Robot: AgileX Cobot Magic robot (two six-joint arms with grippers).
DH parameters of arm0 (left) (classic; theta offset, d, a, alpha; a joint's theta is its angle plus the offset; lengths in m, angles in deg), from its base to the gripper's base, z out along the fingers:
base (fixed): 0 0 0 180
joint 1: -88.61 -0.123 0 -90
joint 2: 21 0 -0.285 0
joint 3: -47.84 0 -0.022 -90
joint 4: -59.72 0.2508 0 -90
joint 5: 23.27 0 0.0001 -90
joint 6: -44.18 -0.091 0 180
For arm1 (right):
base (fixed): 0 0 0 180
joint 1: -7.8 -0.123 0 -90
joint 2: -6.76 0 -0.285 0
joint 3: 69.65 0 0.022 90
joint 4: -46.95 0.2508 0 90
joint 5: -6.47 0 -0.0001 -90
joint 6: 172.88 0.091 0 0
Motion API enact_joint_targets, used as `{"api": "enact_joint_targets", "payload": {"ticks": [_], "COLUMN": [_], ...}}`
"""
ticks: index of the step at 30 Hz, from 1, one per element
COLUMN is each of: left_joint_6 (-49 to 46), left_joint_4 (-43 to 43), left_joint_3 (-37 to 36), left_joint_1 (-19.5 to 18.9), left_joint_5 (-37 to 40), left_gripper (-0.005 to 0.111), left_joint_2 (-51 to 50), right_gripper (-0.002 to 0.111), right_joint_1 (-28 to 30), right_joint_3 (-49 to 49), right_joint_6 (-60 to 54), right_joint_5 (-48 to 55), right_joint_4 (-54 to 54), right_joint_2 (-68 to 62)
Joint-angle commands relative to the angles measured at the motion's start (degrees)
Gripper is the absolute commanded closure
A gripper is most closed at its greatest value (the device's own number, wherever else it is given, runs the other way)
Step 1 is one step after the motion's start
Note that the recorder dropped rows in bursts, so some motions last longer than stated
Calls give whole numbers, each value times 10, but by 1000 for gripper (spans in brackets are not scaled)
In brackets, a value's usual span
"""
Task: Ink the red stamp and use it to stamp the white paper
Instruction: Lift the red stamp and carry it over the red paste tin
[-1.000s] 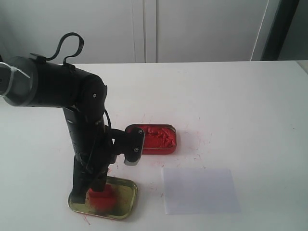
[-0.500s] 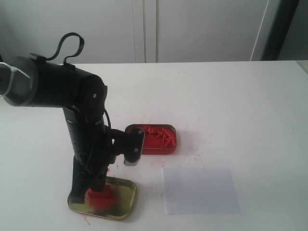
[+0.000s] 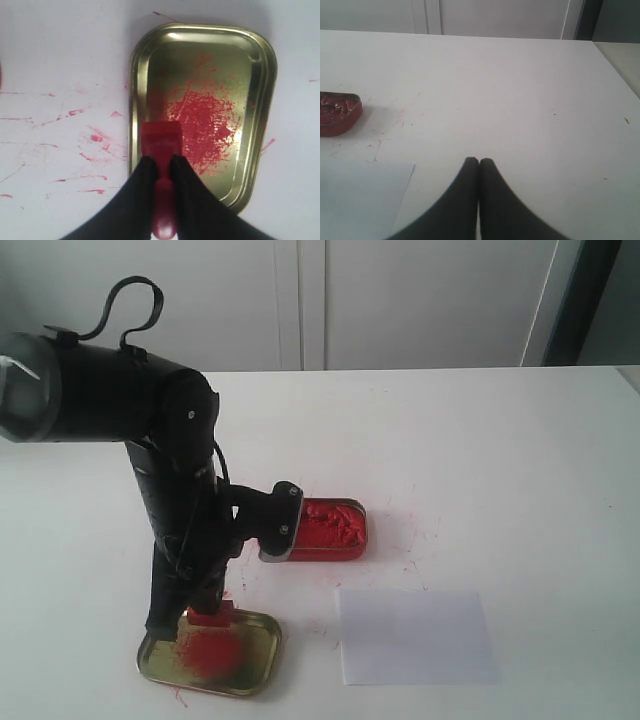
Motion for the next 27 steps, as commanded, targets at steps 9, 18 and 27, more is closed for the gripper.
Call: {"api": "enact_joint_targets", "payload": {"ticks": [9,18,27], "left_joint_6": [38,81,81], "left_joint_4": [-6,-6,-9], "left_joint_3": [7,24,133], "left_joint_1": [1,1,1], "left_joint_5": [19,55,129], "left_gripper": [107,107,107], "left_joint_2": [18,18,18], "right_gripper": [108,108,108], "right_joint_1": [-1,-1,-1], "right_joint_3": [-3,-3,-3], "right_joint_6": [-2,-2,-2], "right_joint_5": [-8,-8,-8], "right_joint_4": [0,0,0], "right_joint_2": [3,3,3]}}
